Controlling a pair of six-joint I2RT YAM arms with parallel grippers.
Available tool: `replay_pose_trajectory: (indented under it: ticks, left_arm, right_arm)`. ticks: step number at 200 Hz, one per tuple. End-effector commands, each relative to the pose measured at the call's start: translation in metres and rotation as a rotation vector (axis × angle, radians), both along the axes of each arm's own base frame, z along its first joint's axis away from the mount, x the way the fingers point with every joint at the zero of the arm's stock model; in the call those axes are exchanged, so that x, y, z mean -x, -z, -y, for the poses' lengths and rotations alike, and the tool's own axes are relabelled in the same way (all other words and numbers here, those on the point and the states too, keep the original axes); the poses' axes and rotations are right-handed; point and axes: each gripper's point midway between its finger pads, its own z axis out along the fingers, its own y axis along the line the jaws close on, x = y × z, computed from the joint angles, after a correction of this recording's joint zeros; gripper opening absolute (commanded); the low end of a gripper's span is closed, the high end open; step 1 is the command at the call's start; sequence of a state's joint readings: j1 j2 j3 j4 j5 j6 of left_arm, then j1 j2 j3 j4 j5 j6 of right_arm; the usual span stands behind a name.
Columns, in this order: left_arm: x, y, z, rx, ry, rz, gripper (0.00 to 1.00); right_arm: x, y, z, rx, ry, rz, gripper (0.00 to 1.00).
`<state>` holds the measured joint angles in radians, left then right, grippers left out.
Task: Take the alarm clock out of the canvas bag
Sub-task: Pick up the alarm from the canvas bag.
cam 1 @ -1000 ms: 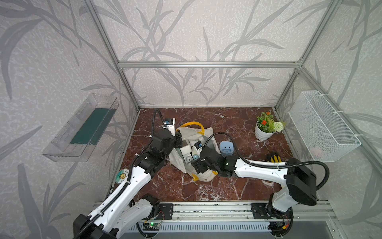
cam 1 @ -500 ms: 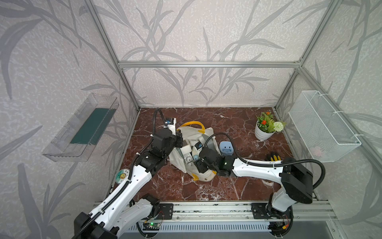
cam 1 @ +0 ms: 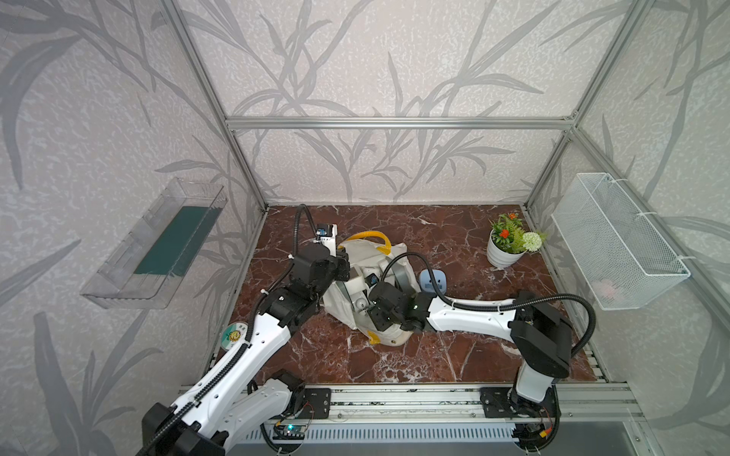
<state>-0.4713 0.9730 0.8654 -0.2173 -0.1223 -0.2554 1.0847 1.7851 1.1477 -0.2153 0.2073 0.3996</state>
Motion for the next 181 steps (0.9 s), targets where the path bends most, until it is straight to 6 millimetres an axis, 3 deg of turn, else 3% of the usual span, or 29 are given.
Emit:
replay_pose_trajectory:
  ticks: [1,63,114,181]
  left_arm:
    - [-0.003,-0.026,0.002,0.033,-0.005,0.056,0.00]
    - [-0.003,-0.024,0.002,0.030,-0.005,0.048,0.00]
    - [-0.003,-0.024,0.003,0.030,0.002,0.046,0.00]
    - [-0.003,-0.020,0.004,0.026,0.004,0.036,0.00]
  right_arm:
    - [-0.007,-0.013,0.012,0.011,0.067,0.029,0.64]
    - [-0.028,-0.031,0.046,0.046,0.280,0.130,0.68]
    - [-0.045,-0.039,0.050,0.088,0.339,0.186,0.68]
    - [-0.046,-0.049,0.052,0.089,0.316,0.216,0.68]
